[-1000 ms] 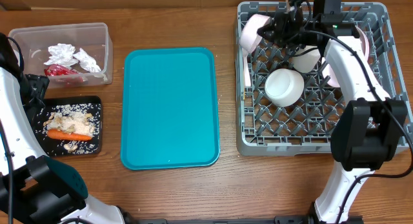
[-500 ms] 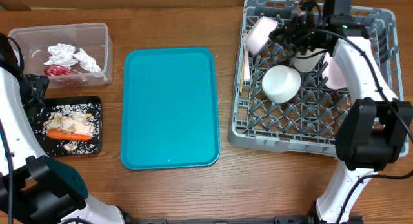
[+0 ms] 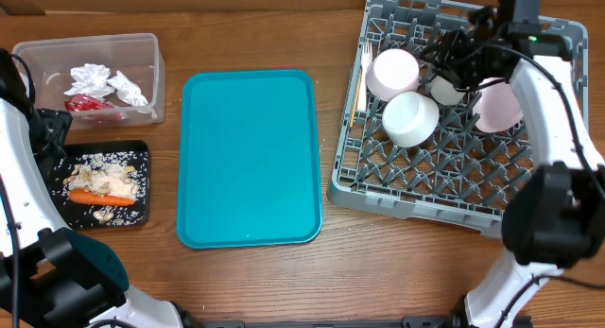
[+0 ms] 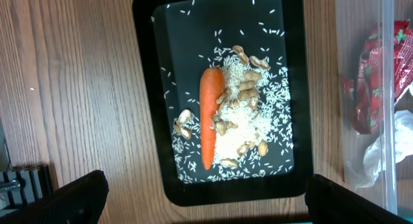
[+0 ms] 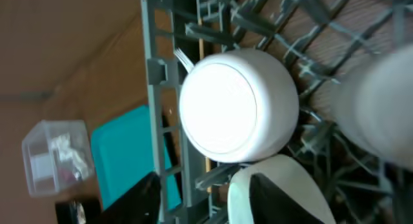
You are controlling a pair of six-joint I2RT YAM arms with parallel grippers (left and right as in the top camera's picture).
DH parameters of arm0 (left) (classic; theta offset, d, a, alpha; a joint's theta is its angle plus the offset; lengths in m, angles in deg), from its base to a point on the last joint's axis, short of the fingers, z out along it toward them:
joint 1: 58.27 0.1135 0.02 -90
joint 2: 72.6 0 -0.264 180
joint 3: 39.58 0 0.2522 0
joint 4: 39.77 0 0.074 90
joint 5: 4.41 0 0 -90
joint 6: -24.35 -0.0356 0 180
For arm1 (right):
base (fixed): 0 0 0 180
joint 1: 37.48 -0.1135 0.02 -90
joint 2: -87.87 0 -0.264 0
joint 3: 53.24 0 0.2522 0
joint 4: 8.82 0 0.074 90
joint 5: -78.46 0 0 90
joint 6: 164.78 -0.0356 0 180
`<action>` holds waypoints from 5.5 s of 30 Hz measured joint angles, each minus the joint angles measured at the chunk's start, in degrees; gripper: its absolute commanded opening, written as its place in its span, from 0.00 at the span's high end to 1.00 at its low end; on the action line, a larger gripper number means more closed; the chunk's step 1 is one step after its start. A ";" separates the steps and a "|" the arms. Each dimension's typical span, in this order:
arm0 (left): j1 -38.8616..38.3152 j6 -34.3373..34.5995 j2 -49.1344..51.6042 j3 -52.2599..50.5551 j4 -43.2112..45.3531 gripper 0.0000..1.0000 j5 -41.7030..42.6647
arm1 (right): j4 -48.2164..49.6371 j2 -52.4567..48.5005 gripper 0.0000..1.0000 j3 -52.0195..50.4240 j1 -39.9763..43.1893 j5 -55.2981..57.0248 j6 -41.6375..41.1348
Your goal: Sort waste into correct bins and load items into the dishwasher rack
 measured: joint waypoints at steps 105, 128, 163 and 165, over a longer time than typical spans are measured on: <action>0.00 0.02 0.00 -0.04 0.00 0.00 0.20 | 60.87 95.62 0.00 -100.72 -12.68 20.70 6.84; 0.00 0.02 0.00 -0.04 0.00 0.00 0.20 | 47.91 111.14 0.00 -100.94 -2.38 20.87 15.34; 0.00 0.02 0.00 -0.04 0.00 0.00 0.20 | 47.91 111.14 0.00 -100.94 -2.40 21.81 16.04; -0.04 0.02 0.00 -0.04 0.00 0.00 0.20 | 47.89 111.14 0.00 -100.94 -2.40 21.79 16.04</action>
